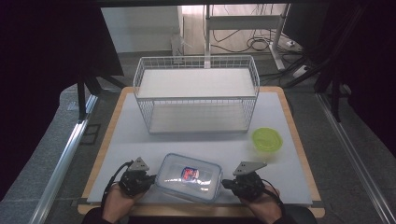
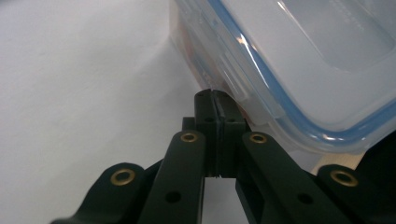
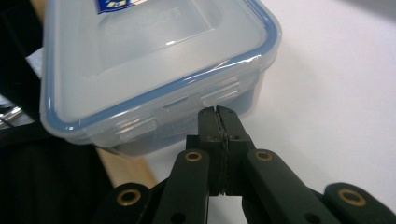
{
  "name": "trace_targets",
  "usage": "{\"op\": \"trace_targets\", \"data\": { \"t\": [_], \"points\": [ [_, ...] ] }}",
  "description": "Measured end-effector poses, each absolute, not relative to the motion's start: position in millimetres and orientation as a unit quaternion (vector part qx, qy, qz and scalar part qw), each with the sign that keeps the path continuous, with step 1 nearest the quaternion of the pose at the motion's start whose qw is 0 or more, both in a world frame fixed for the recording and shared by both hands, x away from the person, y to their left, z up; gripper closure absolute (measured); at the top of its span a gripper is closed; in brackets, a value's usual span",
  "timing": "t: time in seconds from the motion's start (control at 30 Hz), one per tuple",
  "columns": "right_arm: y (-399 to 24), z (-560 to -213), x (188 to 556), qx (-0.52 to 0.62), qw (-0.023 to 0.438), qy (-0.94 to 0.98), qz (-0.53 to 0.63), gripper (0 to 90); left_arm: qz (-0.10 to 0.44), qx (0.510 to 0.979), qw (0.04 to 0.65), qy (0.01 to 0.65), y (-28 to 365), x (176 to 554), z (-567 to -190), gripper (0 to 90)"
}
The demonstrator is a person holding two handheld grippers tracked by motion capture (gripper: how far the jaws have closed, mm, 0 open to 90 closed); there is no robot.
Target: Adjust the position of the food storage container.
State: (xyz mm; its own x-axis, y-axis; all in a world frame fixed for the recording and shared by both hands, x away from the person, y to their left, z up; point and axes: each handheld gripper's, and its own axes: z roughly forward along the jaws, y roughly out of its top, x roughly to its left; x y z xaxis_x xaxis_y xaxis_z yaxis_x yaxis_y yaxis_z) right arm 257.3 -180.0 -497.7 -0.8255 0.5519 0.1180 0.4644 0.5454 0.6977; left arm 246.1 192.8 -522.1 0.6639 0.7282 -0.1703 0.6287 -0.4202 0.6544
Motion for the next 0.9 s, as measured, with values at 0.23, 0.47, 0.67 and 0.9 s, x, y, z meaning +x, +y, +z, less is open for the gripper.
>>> {"op": "trace_targets", "data": {
  "t": [0.23, 0.47, 0.67, 0.9],
  "points": [
    [-191, -497, 277, 0.306, 0.092, 0.873, 0.368, 89.6, 0.058, 0.831, 0.368, 0.414, 180, 256, -523, 89.8],
    [-196, -498, 296, 0.304, 0.111, 0.874, 0.363, 89.6, 0.058, 0.826, 0.374, 0.418, 170, 262, -525, 89.8],
    [-200, -498, 306, 0.311, 0.128, 0.87, 0.36, 89.6, 0.061, 0.826, 0.377, 0.414, 162, 270, -526, 89.8],
    [-201, -499, 313, 0.313, 0.137, 0.869, 0.358, 89.6, 0.074, 0.835, 0.369, 0.401, 159, 276, -526, 89.8]
  ]
}}
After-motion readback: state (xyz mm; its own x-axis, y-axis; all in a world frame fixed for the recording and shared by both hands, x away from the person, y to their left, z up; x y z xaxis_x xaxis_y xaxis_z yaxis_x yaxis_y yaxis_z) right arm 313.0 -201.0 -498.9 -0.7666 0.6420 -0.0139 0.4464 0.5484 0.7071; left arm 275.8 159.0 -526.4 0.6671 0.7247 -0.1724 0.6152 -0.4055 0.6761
